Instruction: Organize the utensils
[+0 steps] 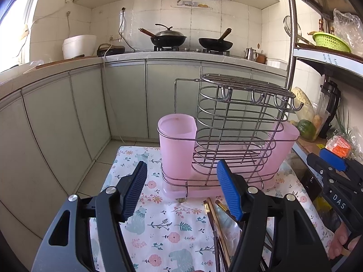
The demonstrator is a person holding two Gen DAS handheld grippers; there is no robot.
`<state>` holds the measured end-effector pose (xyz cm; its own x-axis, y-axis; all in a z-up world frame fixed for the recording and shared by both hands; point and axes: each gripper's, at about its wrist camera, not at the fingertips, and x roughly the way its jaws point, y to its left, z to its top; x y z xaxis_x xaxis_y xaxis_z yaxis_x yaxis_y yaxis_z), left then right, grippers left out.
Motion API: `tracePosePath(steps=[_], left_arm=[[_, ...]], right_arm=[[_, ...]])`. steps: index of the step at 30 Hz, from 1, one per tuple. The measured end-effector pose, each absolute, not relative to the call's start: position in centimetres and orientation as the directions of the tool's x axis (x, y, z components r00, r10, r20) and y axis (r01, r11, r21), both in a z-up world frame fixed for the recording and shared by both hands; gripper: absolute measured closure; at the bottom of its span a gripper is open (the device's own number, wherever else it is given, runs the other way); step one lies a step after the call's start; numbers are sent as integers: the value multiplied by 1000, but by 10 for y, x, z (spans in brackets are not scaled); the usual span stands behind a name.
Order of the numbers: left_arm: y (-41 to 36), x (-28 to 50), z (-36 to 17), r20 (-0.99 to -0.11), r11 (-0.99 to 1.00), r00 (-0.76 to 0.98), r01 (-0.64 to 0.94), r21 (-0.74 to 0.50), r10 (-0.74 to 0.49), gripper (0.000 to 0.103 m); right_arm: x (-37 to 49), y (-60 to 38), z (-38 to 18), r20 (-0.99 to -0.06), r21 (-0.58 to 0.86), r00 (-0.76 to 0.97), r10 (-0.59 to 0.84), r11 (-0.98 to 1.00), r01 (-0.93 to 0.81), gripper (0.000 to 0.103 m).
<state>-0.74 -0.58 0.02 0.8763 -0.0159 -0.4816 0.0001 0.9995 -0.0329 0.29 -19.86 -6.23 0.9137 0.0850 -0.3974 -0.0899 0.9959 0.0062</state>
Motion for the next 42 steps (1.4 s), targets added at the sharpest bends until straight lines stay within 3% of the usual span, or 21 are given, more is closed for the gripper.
tracePosePath(steps=[11,22,24,30,40,42], left_arm=[[-3,-6,-15,-558,997,827,73,-17,-70,39],[0,-1,-43,-717,975,665,196,-101,-208,39],[-4,0,-52,-749,965,617,233,-118,-240,50],[-17,9,-91,-834,933,442,287,-216,-329,71],[-19,27,-122,-869,917,315,248,-314,-382,85],[-19,28,-123,-863,908,307,253,-333,-402,92]], right_arm=[[5,-197,-76,-479,-3,867,135,988,-156,65],[16,-202,-106,-630,111,727,271,959,-261,66],[18,-203,-113,-656,138,694,296,952,-275,65],[28,-205,-130,-714,240,590,377,923,-300,70],[40,-210,-146,-739,343,506,444,895,-285,78],[42,-211,-148,-743,350,498,448,893,-281,78]])
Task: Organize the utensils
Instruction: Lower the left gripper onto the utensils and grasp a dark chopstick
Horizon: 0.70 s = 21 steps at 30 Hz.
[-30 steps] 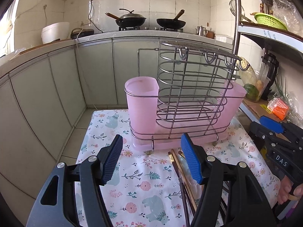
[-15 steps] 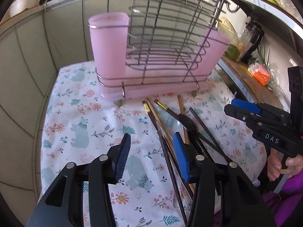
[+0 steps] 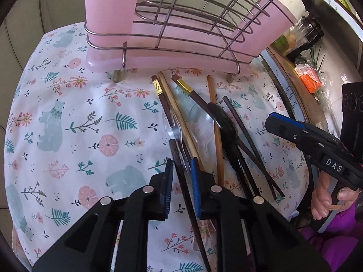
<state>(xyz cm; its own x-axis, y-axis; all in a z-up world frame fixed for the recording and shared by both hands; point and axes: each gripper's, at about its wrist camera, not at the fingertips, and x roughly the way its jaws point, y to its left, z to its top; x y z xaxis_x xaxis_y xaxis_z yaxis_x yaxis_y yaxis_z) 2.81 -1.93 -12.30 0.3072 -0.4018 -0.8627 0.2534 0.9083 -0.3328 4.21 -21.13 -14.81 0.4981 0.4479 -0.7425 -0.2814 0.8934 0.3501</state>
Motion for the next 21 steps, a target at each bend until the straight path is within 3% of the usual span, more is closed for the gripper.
tracePosePath(steps=[9,11,13,21], left_arm=[[-5,29,-115,-852,916,341,204,-345,-397,98],[5,28,-112,-853,926,363,182,-330,-375,98],[14,28,-111,-859,941,386,154,-300,-337,98],[32,38,-123,-909,974,350,101,-203,-226,98]], right_arm=[[52,-213,-153,-743,383,472,474,880,-280,78],[55,-214,-156,-746,391,465,477,879,-273,80],[59,-212,-158,-755,388,458,470,882,-266,92],[79,-190,-165,-802,346,409,436,896,-277,92]])
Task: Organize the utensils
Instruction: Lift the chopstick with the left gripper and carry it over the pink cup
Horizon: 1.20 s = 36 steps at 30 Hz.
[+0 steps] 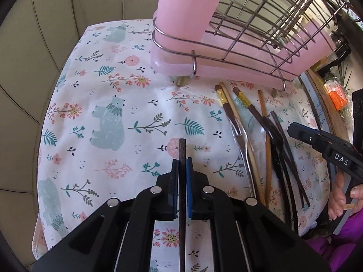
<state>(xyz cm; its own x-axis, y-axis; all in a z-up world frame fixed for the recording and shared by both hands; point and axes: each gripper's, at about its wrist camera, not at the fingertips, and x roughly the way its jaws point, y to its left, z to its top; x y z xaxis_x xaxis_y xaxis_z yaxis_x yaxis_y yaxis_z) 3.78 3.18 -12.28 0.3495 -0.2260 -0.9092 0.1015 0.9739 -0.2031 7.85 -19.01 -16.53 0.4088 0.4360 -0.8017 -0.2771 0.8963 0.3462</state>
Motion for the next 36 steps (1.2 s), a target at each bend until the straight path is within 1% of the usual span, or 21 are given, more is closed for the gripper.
tracePosePath(steps=[6,9,11,13,17,20,24,27,32,36], left_arm=[[25,54,-126,-940,980,287,127,-156,-187,97],[22,56,-126,-952,979,255,149,-137,-172,97],[21,58,-127,-955,978,240,156,-137,-172,97],[23,59,-127,-957,977,229,157,-143,-177,97],[24,58,-128,-951,975,237,152,-164,-197,97],[27,53,-117,-932,972,289,147,-183,-219,97],[45,38,-82,-874,962,403,151,-230,-272,98],[56,27,-52,-807,954,510,157,-255,-299,98],[60,12,-4,-676,946,665,169,-277,-317,98],[61,3,39,-551,940,772,180,-289,-317,98]], right_arm=[[99,-178,-180,-867,295,335,369,921,-253,92],[109,-176,-188,-880,309,292,374,919,-245,92],[111,-175,-190,-880,313,287,378,917,-250,92],[112,-175,-191,-878,314,290,380,916,-249,97],[108,-182,-190,-855,353,313,414,906,-234,97],[95,-201,-176,-811,386,367,455,889,-248,97],[73,-217,-144,-742,378,476,473,881,-286,97],[60,-229,-118,-677,381,555,484,875,-299,97],[46,-247,-75,-572,388,656,493,867,-313,97],[35,-256,-34,-475,369,733,487,866,-337,97]])
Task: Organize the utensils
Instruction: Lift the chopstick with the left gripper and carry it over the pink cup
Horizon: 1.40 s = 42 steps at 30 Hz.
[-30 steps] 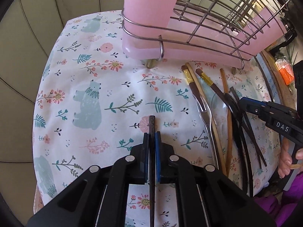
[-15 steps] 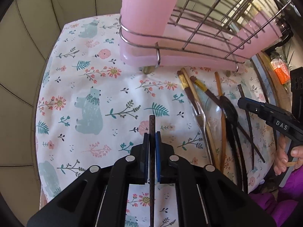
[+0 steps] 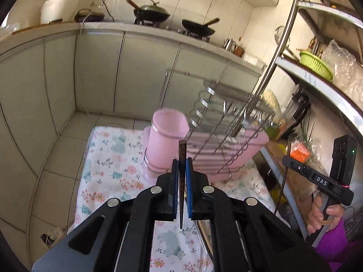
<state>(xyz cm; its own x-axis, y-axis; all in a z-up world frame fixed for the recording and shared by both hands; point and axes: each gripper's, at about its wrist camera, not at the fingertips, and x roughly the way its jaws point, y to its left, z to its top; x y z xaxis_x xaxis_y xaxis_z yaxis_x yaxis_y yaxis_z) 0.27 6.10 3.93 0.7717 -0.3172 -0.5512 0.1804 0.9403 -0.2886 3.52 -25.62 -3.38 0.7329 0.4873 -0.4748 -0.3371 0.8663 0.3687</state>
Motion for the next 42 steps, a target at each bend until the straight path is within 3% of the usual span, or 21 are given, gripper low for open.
tracePosePath(steps=[10,18,23,33,42], left_arm=[[65,9,137,-313,942,910,183,-281,-270,98],[65,45,153,-290,961,933,143,-238,-211,98],[65,73,131,-364,966,910,116,-231,-197,98],[64,105,74,-534,969,819,101,-225,-209,98],[63,113,50,-592,968,777,88,-235,-214,98]], right_arm=[[42,-274,51,-152,304,907,393,892,-336,97],[82,-272,60,-42,257,958,285,929,-265,97],[115,-272,42,-82,266,962,262,936,-233,97],[138,-272,-11,-271,298,918,289,932,-205,97],[141,-269,-33,-371,302,877,304,933,-196,97]])
